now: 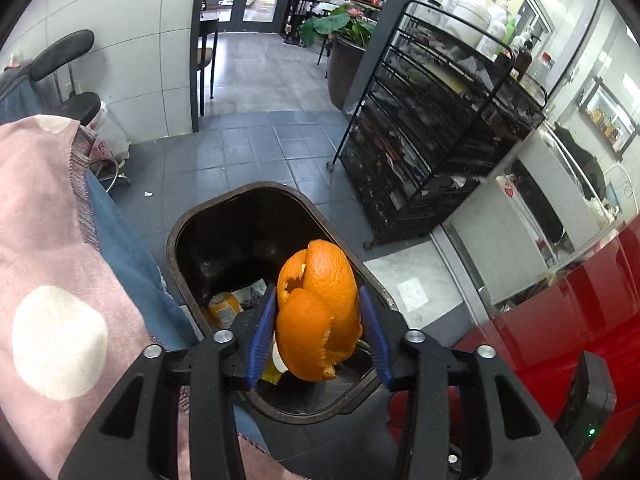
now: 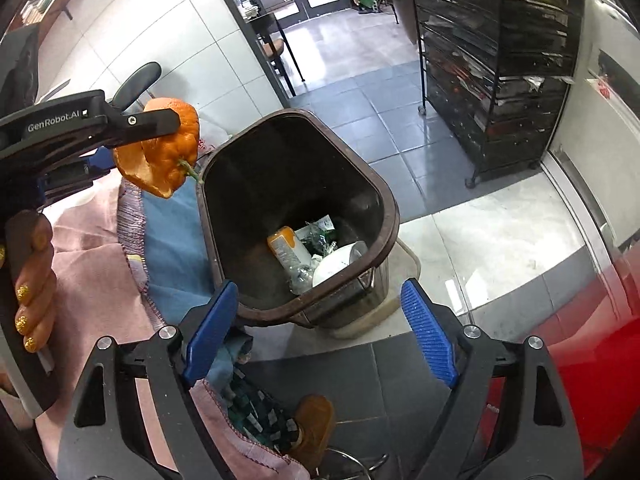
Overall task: Collect trash
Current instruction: 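Carry the orange peel over the bin and open the left gripper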
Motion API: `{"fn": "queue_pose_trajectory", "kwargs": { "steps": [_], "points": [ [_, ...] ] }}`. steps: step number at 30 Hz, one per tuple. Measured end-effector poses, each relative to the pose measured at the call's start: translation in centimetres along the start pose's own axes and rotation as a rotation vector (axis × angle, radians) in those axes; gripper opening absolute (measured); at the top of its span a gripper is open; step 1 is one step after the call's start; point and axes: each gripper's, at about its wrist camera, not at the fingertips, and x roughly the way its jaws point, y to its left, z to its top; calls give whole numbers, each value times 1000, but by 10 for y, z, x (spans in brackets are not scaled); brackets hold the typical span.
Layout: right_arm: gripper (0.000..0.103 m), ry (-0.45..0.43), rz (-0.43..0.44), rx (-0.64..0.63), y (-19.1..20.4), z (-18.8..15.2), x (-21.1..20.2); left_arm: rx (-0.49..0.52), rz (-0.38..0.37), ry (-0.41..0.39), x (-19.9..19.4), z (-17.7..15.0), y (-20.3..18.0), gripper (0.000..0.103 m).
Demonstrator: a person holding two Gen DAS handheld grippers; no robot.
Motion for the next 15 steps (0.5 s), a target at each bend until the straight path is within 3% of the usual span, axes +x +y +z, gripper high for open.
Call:
{"fn": "queue_pose_trajectory", "kwargs": {
  "steps": [3,4,15],
  "points": [
    [83,4,6,7,0,-1,0,0,-7,-54,-6,-1,0,81],
    [83,4,7,4,2,-2,0,-3,-6,-68,-6,-2,0,86],
    [83,-3,12,2,2,-5,-7,-4,-5,-93,-11,-3,-1,91]
  ]
}}
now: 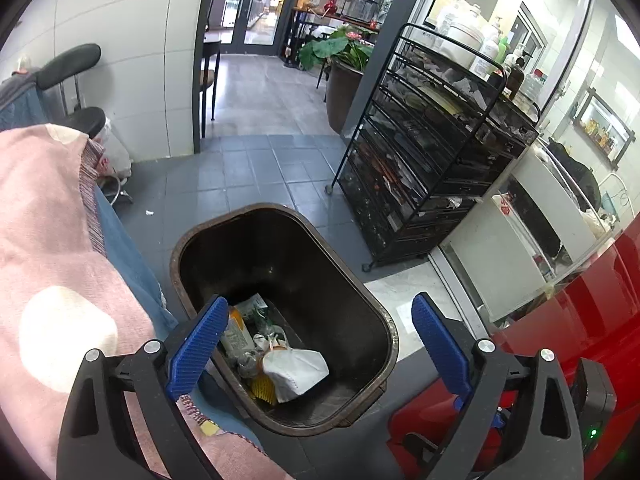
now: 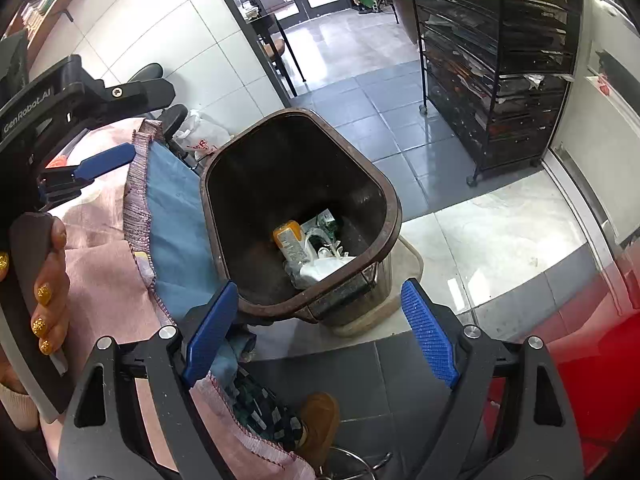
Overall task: Collect trash
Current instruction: 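Carry the orange peel over the bin and open the left gripper, then move both tools back over the table toward the remaining trash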
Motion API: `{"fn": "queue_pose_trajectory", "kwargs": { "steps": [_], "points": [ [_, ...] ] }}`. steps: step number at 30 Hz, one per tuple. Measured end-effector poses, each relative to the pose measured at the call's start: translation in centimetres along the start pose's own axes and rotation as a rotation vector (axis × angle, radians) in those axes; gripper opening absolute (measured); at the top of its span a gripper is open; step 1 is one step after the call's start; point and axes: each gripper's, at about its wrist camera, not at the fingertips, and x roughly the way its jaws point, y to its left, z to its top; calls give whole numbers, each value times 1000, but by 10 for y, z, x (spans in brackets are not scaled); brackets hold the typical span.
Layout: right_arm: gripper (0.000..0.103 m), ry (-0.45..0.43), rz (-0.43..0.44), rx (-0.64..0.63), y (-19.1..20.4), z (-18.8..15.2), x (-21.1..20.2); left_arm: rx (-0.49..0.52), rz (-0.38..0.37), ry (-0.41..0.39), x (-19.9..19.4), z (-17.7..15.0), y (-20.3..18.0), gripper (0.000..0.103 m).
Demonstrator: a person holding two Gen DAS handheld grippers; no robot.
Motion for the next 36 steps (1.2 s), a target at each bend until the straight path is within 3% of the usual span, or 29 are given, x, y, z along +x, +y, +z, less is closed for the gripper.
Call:
{"fn": "queue_pose_trajectory", "kwargs": {
  "steps": [10,18,21,26,33,36],
  "points": [
    [83,-36,-24,-19,5,6,-16,-20,-33,-10,-11,0,4,92],
    [86,-87,-11,-70,29,14,-32,-9,-1,-57,-63,-13,15,94],
    [86,-93,8,-109,48,16,-33,9,75,-87,-91,-24,30,95],
    [86,-93,53,-183,84,17,-33,-49,161,-121,-133,-42,74,95],
    [87,-101,127,-295,141,16,-41,-216,396,-169,-182,-61,170,95],
    [87,-96,155,-336,161,17,-43,-273,472,-126,-182,-65,211,93]
  ]
}}
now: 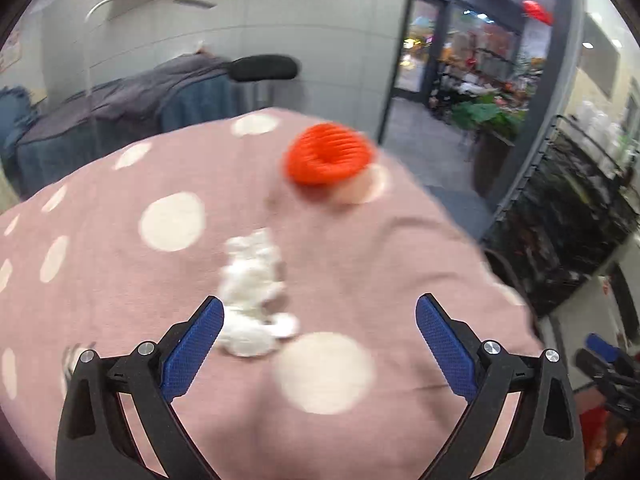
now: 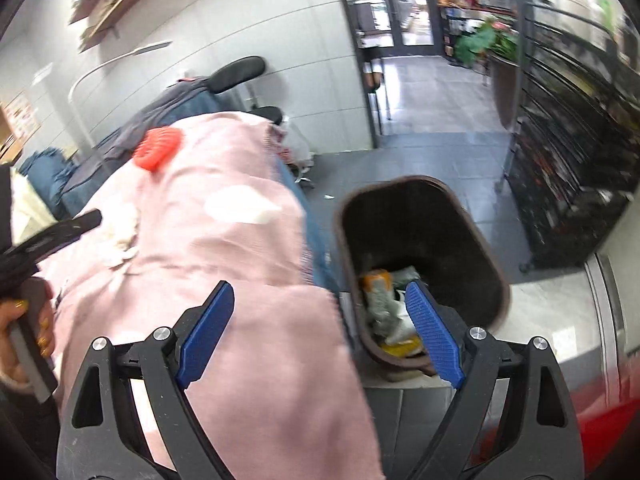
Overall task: Collect trash
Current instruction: 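Move both tools back over the table toward the remaining trash, then grasp the crumpled white tissue with the left gripper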
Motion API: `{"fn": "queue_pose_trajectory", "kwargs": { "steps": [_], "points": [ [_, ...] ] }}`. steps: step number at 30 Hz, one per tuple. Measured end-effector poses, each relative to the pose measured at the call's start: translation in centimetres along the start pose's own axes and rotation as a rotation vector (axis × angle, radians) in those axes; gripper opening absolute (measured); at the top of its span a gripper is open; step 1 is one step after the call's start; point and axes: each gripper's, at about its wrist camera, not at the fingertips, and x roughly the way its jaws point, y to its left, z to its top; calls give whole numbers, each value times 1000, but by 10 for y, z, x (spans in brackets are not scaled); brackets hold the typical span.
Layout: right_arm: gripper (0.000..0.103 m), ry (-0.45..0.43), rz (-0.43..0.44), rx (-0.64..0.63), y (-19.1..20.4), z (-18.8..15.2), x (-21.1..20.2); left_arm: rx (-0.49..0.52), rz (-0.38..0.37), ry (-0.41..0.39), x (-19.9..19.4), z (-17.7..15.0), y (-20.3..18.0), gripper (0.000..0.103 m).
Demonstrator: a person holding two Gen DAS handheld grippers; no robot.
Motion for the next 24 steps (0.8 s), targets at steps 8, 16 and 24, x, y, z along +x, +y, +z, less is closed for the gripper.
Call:
{"fn": "queue_pose_trajectory", "kwargs": {
  "steps": [8,16,24],
  "points": [
    [87,25,93,-73,48,28,10,-53,4,163,58,6,37,71],
    [87,59,195,-231,127,61,44,-112,-98,189,62,5,44,23],
    [86,57,174,-402,207,101,93,-96,-52,-17,15,13,49,19]
  ]
}}
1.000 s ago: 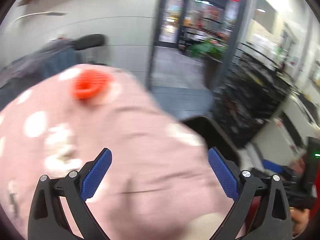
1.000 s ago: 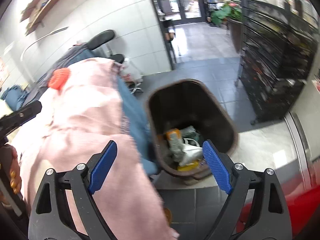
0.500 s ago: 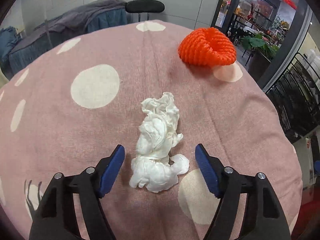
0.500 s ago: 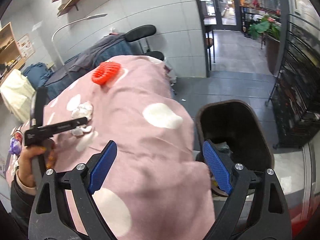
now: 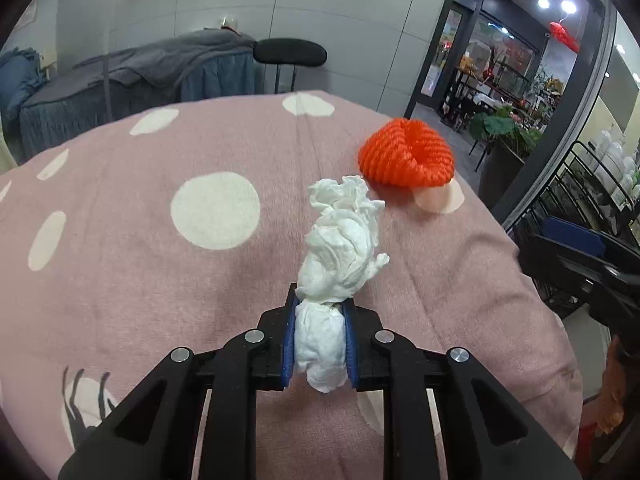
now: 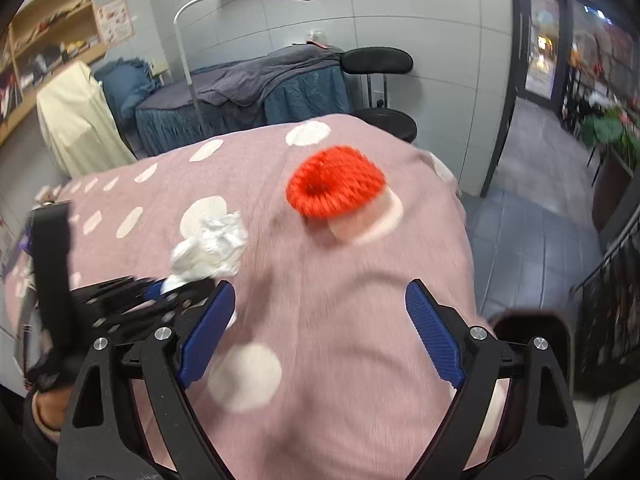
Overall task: Collect trash
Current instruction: 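Grasp the crumpled white tissue with the left gripper, then close the right gripper on the orange foam fruit net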
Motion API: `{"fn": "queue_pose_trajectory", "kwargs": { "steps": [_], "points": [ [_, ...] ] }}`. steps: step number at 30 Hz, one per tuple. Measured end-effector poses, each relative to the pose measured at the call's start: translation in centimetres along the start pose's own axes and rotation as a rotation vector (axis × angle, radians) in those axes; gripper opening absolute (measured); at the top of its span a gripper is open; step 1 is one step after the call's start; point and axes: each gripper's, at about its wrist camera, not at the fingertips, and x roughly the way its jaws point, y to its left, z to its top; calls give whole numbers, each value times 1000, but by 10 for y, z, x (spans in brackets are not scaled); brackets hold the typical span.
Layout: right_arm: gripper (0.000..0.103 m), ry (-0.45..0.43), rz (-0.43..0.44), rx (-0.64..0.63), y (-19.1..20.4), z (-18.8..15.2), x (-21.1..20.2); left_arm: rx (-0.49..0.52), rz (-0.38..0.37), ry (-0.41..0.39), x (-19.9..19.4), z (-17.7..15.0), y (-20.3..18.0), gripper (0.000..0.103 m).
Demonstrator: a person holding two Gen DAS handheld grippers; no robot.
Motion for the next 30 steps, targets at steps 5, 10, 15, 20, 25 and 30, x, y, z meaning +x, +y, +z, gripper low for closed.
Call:
{"fn": "queue_pose_trajectory", "kwargs": {
  "steps": [5,10,15,20,25,30],
  "points": [
    [71,36,-94,-84,13,38,54,-23,-15,-42,-3,4,7,19],
    [32,109,-181,-129,9,50,98,-36,-23,-40,3,-2,15,19],
    [21,80,-146,-86,3,49,88,-57,-44,-17,1,-11,22,19],
    [21,24,-106,-72,3,34,48,-47,-41,-27,-1,-10,21,19],
    [21,-8,-66,-38,-10,-1,3,-44,-41,-30,-3,-10,21,19],
    [21,-39,-76,-2,-33,-36,-38,-58,-47,-11,0,-11,21,19]
  ]
}}
